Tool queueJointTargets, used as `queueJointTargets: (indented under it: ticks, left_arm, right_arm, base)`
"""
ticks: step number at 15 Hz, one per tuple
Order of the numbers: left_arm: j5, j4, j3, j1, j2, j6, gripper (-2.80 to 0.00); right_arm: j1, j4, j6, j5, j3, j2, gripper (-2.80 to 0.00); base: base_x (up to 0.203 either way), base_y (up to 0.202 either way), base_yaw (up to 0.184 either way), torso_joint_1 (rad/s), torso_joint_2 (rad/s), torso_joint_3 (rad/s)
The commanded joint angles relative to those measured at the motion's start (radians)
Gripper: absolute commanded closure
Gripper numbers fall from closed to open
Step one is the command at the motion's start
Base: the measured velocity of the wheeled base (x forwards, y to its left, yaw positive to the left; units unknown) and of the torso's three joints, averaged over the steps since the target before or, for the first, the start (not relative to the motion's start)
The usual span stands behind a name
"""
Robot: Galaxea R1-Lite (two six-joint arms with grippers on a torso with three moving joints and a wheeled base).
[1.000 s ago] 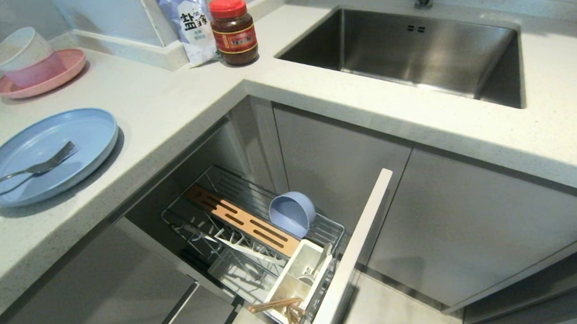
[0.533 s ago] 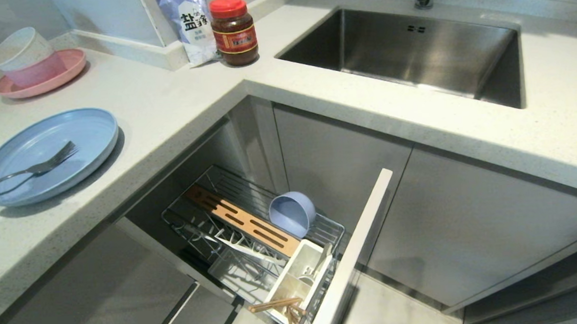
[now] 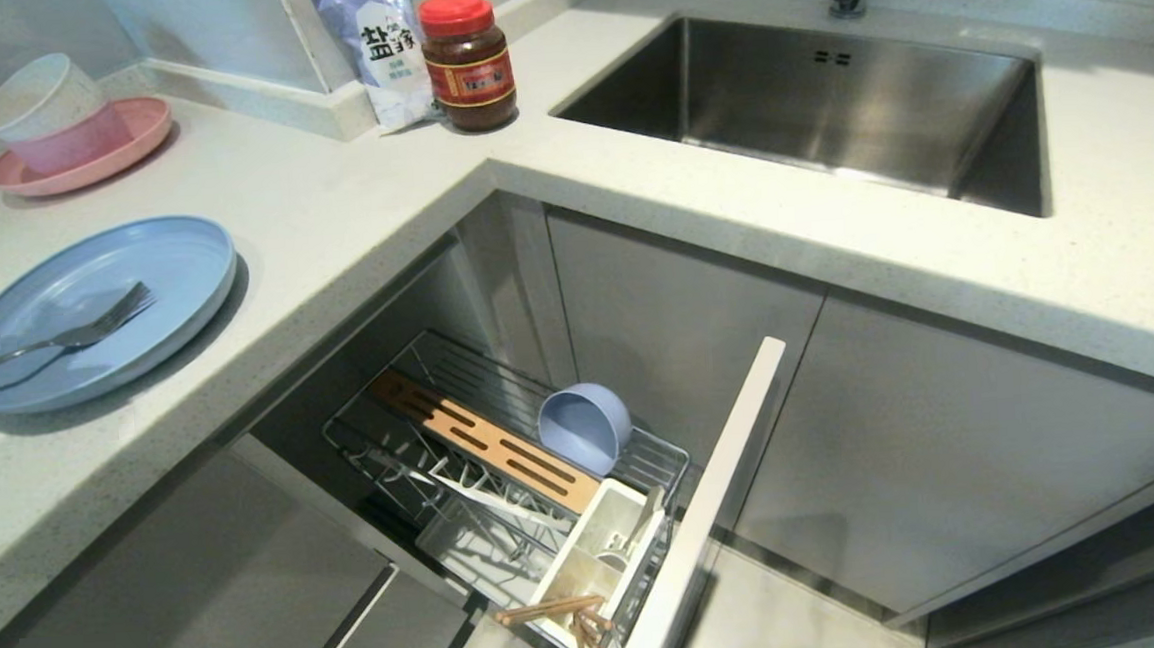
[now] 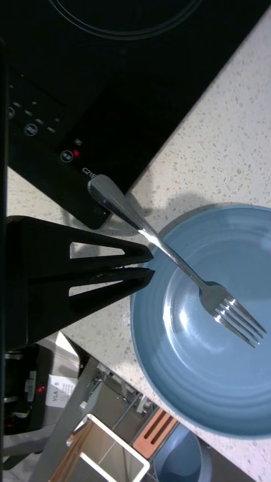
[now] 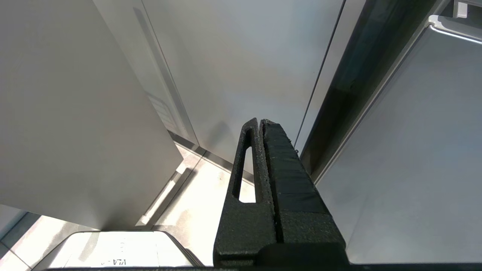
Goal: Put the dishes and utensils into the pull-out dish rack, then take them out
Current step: Pick up the fork and place it in the cupboard
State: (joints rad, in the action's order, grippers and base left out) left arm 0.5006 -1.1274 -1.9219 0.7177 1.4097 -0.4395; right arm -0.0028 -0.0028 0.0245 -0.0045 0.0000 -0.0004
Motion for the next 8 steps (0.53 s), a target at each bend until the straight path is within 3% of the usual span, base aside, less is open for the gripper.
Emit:
queueJointTargets:
  ticks: [1, 8]
  left_arm:
    - [0.002, -0.002, 0.000, -0.028, 0.068, -0.008, 0.00]
    - [0.000, 0.005, 0.022, -0.113, 0.110, -0.013, 0.00]
  right_arm:
    - [0.001, 0.000, 0.000, 0.000, 0.002, -0.004, 0.00]
    - [0.001, 0.000, 0.000, 0.000, 0.002, -0.004, 0.00]
  base:
    - [0.000, 0.000, 0.000, 0.000, 0.00, 0.000]
    - [0.000, 0.000, 0.000, 0.000, 0.00, 0.000]
